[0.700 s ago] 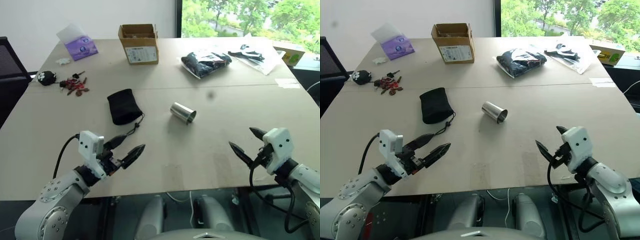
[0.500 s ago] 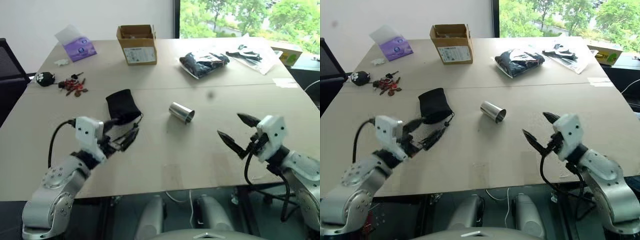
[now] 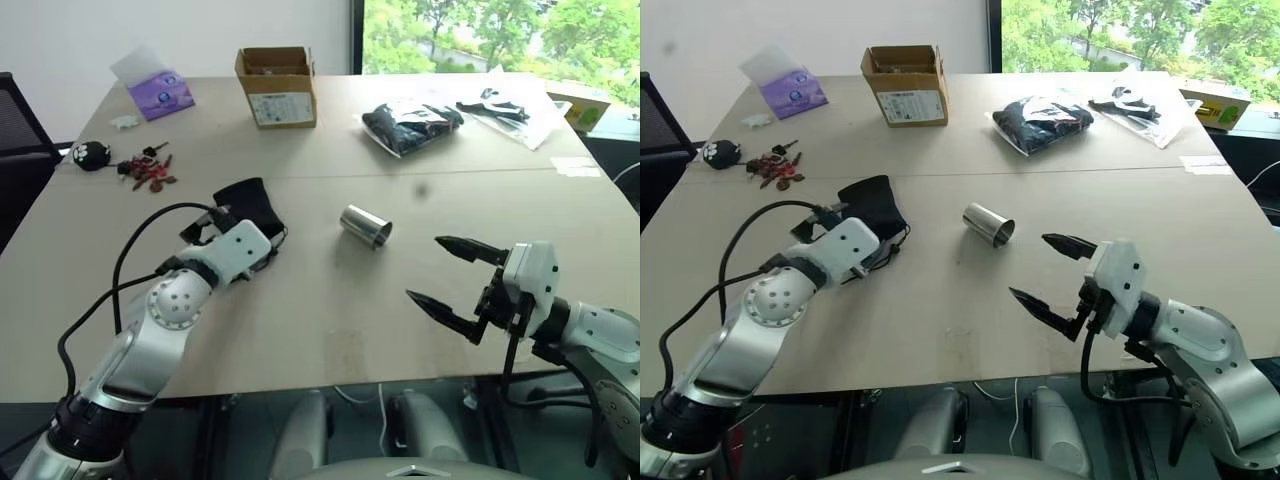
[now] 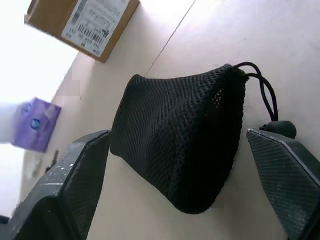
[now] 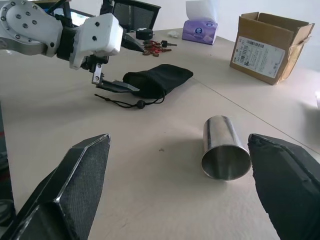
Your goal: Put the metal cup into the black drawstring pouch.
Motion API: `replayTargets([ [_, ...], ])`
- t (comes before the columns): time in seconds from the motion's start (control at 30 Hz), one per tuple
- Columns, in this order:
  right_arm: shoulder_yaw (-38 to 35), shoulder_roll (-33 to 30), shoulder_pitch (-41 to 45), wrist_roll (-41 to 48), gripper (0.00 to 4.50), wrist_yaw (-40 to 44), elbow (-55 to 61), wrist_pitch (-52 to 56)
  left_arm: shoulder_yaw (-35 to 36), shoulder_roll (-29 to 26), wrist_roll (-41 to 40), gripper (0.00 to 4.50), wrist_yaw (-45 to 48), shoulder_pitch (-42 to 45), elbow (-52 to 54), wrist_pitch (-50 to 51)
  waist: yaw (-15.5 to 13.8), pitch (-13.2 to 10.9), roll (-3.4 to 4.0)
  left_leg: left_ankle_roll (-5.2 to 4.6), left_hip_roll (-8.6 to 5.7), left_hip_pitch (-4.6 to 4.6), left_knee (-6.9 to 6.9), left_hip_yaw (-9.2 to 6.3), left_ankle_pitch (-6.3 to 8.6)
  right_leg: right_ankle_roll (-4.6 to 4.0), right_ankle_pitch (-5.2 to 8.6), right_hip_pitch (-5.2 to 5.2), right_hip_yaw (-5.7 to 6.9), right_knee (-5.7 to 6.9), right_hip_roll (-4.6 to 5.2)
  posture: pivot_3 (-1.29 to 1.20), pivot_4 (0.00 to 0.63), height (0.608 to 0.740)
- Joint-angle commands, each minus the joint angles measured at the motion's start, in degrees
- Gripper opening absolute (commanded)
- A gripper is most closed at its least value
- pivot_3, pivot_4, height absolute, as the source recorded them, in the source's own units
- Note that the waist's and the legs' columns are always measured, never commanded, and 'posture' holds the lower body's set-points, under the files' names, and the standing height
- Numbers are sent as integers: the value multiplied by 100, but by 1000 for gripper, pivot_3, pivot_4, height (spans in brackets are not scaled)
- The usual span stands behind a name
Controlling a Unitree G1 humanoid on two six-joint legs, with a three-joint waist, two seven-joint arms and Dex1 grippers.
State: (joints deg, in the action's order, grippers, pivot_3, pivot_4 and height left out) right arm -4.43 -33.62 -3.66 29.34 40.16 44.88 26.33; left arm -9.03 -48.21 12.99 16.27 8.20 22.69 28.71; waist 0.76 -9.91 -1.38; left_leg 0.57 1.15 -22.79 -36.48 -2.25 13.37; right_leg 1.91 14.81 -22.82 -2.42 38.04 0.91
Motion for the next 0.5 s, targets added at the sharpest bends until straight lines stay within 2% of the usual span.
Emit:
replayTargets([
  [0.03, 12, 48, -110, -105, 4471, -98, 203, -280, -175, 116, 486, 4500, 1, 385, -331, -236, 1, -1, -1, 0, 0, 0, 0, 1, 0, 0, 0, 0, 0, 0, 0, 0, 150, 740],
  [0.2, -11, 84, -343, -257, 4471, -209, 211, -485, -317, 327, 873, 4500, 38, 784, -817, -276, 0, -1, -4, 0, -5, -6, -5, 4, 0, 1, -1, 0, -2, -2, 4, 0, 150, 740],
  [0.23, -6, 93, -417, -285, 4491, -233, 223, -522, -355, 322, 969, 4256, 84, 839, -890, -275, 6, -1, -4, 0, -5, -5, -4, 4, 0, 1, -1, 0, -3, -1, 4, 0, 150, 740],
  [0.3, 10, 99, -535, -322, 4500, -269, 240, -569, -472, 267, 1123, 3740, 262, 914, -1013, -381, 0, -1, -3, 0, -4, -4, -4, 2, 0, 1, -1, -1, -2, 1, 2, 0, 150, 740],
  [0.5, 17, 99, -615, -310, 4500, -286, 171, -623, -313, 421, 1160, 1029, 465, 946, -1006, -425, 1, -1, -3, 0, -2, -4, -6, 4, 0, 1, -1, 0, -4, 3, 4, 0, 150, 740],
])
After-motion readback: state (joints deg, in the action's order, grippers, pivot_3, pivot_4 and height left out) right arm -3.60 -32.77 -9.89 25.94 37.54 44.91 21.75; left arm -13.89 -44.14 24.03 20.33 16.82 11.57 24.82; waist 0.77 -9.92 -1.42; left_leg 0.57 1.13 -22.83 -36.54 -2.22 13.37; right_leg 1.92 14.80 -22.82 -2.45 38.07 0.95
